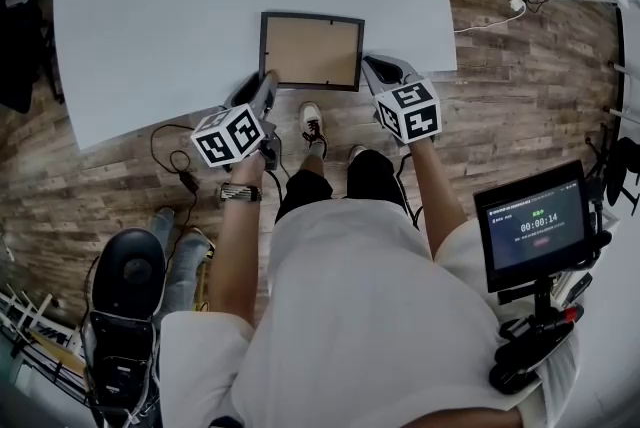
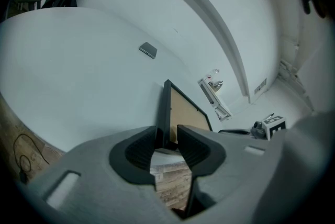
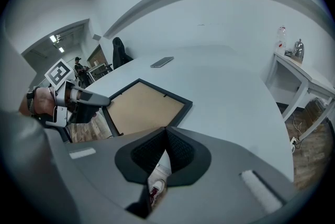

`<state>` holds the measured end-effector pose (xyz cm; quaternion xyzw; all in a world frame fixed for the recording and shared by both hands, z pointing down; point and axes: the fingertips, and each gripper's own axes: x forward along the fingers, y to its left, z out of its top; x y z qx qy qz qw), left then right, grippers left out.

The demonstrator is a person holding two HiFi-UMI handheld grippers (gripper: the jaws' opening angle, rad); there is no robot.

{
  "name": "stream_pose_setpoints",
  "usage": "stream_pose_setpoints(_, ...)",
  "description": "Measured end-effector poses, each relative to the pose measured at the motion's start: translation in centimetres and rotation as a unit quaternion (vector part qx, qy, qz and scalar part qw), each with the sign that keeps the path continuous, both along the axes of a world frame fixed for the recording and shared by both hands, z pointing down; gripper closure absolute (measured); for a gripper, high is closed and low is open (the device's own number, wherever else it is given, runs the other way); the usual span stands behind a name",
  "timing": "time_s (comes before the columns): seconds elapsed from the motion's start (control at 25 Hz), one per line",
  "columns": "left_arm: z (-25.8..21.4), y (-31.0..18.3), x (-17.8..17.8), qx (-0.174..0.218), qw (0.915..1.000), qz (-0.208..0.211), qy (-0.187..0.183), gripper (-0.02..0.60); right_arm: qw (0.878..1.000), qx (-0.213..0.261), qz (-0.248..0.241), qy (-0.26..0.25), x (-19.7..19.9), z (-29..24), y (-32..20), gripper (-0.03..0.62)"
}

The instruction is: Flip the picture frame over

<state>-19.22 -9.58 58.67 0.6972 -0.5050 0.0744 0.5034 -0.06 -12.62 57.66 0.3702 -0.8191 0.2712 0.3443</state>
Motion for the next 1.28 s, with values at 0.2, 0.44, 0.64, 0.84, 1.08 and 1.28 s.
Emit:
stream_pose_setpoints(0.2,0.12,0.04,0.03,-0.001,1.0,0.005,-0.007,0.453,1.0,0.003,-0.006,0.002,-0.29,0.1,-0.04,0.592)
stream_pose_setpoints(0.44,0.48,0.23,-0.01,-0.004,0.9996,0.018,-0.023,0.451,1.0,0.001,-0.011,0.004,-0.54,0.3,0.18,0.592)
stream_pose_setpoints(0.64,0.51,0.43,0.26,-0.001,0.9979,0.038,-0.053,0.451,1.0,-0.002,-0.01,0.005,-0.37,0.53,0.34,0.592)
stream_pose_setpoints(0.84,0.54,0.38,0.4,0.002,0.9967,0.046,-0.066,0.451,1.0,-0.003,-0.008,0.003,-0.39,0.54,0.17,0.592)
stream_pose_setpoints(1.08,0.45,0.41,0.32,-0.001,0.9928,0.067,-0.1,0.451,1.0,-0.004,-0.011,0.003,-0.58,0.44,0.16,0.592)
stream_pose_setpoints(1.28,0.56,0.55,0.3,0.001,0.988,0.087,-0.128,0.451,1.0,-0.002,-0.014,0.002,-0.76,0.45,0.31,0.592)
